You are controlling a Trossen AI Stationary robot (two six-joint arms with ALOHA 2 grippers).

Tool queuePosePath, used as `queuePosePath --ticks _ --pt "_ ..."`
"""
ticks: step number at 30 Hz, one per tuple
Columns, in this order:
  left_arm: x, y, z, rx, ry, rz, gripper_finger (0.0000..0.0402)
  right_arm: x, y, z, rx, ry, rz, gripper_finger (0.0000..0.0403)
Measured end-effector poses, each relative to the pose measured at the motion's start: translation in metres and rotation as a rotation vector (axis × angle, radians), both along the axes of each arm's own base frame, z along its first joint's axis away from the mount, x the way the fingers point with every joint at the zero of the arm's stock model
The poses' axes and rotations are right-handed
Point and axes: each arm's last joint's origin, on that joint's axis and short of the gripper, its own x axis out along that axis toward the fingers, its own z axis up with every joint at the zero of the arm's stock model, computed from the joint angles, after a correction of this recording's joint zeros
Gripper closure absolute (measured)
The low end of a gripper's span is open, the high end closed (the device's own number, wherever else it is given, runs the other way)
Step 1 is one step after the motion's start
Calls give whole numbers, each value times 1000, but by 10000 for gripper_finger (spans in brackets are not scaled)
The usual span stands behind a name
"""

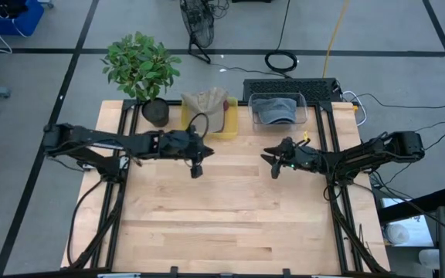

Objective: Pick & Place hat
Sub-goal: Return to Home Position

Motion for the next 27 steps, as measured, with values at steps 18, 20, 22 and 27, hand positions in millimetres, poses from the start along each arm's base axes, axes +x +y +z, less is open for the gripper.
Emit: queuePosePath --ticks 18,20,22,27 --pt "-87 -11 10 44 -98 64 360 7 5 29 -86 -93 226 275" --pt "-97 -8 4 38 -130 74 360 5 5 36 -108 -123 229 275" --pt "-106 -6 -8 26 -152 79 360 1 6 41 -132 -132 233 275" --pt "-124 -3 -37 -21 -173 118 360 -12 5 53 -173 -145 226 275"
